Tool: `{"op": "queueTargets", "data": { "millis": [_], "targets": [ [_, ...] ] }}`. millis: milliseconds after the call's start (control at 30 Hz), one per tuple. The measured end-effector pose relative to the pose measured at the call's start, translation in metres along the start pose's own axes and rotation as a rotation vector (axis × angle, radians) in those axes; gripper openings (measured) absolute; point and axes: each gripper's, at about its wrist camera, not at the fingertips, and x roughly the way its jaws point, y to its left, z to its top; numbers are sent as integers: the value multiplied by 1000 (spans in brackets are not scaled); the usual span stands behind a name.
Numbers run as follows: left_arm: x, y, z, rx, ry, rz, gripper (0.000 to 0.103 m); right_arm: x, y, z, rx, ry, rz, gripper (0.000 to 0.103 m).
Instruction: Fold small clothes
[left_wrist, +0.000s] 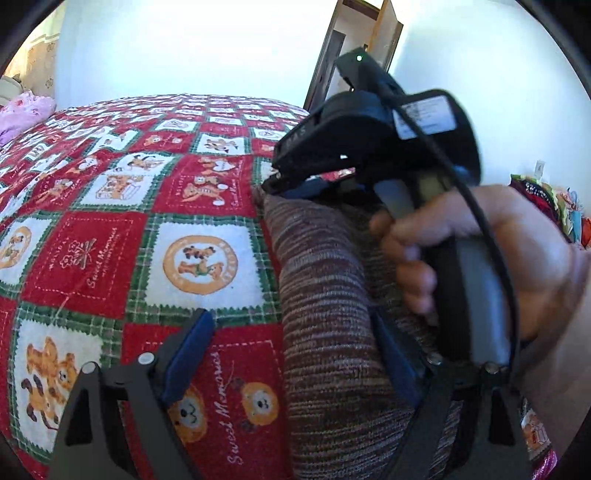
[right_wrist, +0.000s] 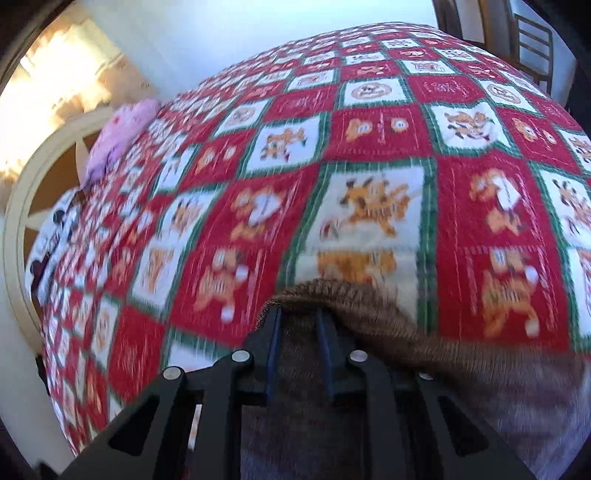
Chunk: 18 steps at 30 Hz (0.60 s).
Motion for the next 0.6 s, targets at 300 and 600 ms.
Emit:
{"op": "queueTargets", "data": {
  "millis": [300,600],
  "targets": [
    [0,6,1,-20,-5,-56,94,-70,-54,0,276,-328,184,21],
    [1,7,0,-16,-14,-57,94,-24,47,-5,-224,-26,-94,22]
  ]
}}
